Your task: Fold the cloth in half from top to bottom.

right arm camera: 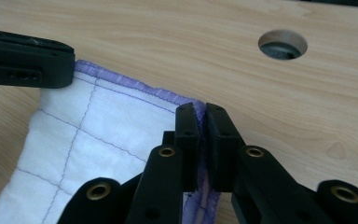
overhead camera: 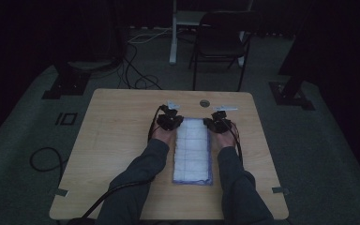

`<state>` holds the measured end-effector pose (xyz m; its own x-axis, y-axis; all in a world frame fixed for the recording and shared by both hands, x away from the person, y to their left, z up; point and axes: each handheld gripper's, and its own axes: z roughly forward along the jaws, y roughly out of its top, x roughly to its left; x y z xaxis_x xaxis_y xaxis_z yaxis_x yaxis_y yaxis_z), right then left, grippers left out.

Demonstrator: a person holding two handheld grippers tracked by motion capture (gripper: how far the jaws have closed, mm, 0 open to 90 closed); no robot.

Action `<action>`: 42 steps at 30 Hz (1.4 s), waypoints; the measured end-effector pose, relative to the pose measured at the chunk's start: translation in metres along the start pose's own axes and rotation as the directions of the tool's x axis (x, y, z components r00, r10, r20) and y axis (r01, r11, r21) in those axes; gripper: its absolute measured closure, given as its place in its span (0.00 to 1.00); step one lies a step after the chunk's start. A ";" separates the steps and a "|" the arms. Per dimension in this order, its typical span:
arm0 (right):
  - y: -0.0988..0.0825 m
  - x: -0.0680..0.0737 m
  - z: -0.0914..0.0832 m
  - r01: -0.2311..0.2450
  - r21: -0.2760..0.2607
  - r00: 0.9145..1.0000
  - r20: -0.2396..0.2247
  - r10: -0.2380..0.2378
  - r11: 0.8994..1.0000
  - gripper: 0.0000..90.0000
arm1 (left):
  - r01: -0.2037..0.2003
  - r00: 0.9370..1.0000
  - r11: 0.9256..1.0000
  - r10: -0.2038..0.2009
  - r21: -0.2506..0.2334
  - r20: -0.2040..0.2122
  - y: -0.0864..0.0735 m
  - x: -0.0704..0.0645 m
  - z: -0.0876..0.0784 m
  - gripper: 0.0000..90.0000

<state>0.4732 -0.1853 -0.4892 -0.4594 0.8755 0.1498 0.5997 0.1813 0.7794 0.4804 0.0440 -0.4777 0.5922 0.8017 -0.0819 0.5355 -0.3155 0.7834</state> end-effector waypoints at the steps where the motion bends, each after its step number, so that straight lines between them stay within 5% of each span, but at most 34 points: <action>1: 0.001 0.000 -0.002 0.003 -0.006 1.000 0.000 -0.003 1.000 0.95 | 0.000 1.000 1.000 0.000 0.000 0.000 0.000 0.000 0.000 0.95; 10: 0.005 0.004 -0.024 0.038 -0.061 0.999 -0.005 -0.038 0.997 0.95 | -0.044 0.999 0.998 0.045 -0.050 0.019 0.011 -0.009 -0.019 0.95; 42: -0.020 0.030 -0.068 0.118 -0.134 0.991 -0.048 -0.125 0.984 0.95 | -0.084 0.991 0.989 0.096 -0.123 0.094 -0.015 -0.027 -0.070 0.94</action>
<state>0.4027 -0.1931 -0.4591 -0.5618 0.8234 0.0801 0.4480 0.2213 0.8662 0.4144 0.0622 -0.4441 0.6944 0.7168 -0.0639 0.4057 -0.3166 0.8574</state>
